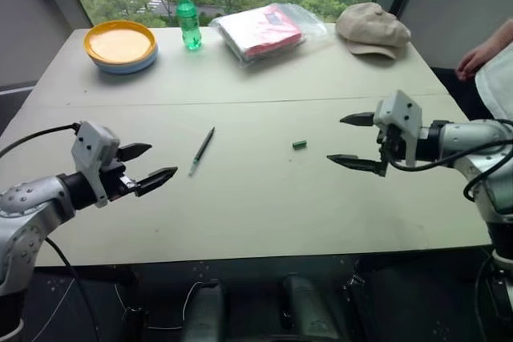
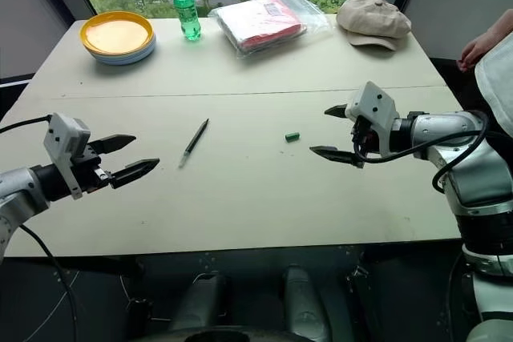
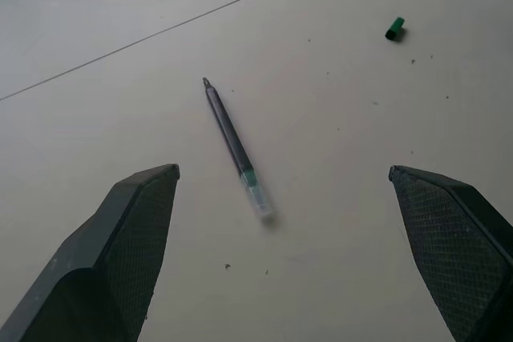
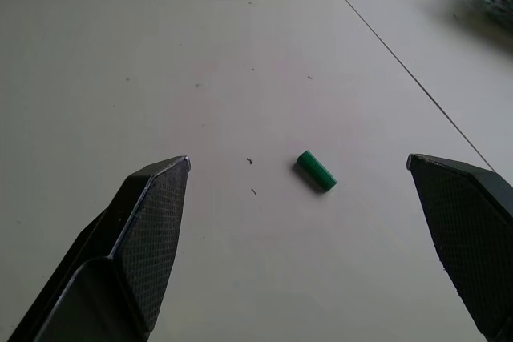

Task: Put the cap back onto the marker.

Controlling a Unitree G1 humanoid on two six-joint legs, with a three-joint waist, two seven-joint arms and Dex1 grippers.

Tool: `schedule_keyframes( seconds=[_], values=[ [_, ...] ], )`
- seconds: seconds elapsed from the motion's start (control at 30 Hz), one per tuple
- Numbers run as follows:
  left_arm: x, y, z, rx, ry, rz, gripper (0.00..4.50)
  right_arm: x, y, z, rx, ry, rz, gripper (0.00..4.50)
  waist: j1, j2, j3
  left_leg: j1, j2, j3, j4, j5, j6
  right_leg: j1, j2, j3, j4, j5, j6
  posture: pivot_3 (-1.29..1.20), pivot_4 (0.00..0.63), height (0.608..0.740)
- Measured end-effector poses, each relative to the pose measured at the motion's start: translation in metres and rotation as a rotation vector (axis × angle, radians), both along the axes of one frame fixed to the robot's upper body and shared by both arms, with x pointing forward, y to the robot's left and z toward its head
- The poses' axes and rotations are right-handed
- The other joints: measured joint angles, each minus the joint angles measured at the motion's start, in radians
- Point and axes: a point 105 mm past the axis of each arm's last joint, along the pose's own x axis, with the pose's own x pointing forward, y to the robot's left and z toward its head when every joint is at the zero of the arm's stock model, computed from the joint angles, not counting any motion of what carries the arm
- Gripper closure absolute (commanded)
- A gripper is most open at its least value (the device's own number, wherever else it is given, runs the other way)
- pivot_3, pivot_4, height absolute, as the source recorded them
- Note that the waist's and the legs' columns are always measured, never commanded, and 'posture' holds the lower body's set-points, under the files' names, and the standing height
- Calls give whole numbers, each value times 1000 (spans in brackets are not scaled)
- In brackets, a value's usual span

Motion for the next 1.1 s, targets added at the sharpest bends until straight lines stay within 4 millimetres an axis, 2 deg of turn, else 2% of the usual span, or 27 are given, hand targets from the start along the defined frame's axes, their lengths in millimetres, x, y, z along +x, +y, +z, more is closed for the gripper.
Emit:
schedule_keyframes(
  seconds=[1.1],
  values=[
    [7, -3, -3, -34, -34, 87, 103, -1, 8, -3, 2, 12, 29, 0, 1, 0, 0, 0, 0, 0, 0, 0, 0, 0, 0, 0, 0, 0, 1, 0, 150, 740]
  ],
)
